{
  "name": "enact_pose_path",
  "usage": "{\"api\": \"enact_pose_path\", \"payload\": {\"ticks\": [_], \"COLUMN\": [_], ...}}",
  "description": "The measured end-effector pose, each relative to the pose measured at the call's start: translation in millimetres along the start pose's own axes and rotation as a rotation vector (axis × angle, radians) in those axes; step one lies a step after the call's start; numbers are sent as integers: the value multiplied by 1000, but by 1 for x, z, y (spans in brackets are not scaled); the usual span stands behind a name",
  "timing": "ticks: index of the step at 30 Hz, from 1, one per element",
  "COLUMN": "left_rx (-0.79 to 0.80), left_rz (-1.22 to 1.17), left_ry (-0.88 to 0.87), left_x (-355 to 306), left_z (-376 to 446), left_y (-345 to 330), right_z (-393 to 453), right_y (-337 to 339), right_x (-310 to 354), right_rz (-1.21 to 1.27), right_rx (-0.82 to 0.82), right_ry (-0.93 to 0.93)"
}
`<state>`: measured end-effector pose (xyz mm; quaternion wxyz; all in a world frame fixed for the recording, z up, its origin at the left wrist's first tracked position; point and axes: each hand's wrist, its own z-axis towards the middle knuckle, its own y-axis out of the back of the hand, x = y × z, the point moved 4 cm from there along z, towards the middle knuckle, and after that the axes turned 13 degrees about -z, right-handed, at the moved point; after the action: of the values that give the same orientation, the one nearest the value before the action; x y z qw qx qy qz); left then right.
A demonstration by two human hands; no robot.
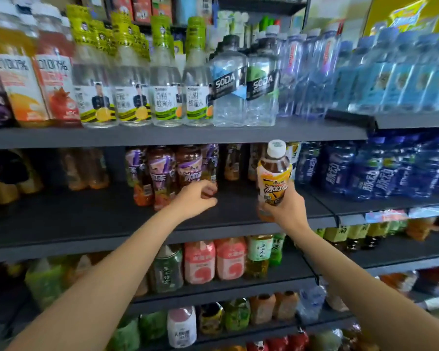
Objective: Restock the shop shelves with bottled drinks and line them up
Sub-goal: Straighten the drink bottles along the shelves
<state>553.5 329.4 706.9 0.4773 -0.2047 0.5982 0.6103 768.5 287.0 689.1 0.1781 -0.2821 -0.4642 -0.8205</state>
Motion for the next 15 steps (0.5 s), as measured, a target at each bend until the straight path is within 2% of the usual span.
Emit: {"api": "enact_pose_path", "payload": {"ticks": [3, 8, 12, 15], "left_rx": [20, 64, 99, 59], "left_rz": [47, 142, 208, 216], "left_ry": [50, 105, 142, 137], "left_x": [7, 18, 26, 31], "left_z": [10, 20, 22, 21], "left_y": [-21, -44, -53, -49], "right_z": [20, 61, 90, 102], "right_y": [6, 1, -9, -18], "right_x": [-44, -71, -80, -85], "right_rz": [-29, 13, -100, -130], "right_rx": [-29, -24, -2, -45], "right_ry": [-183, -375, -399, -400]}}
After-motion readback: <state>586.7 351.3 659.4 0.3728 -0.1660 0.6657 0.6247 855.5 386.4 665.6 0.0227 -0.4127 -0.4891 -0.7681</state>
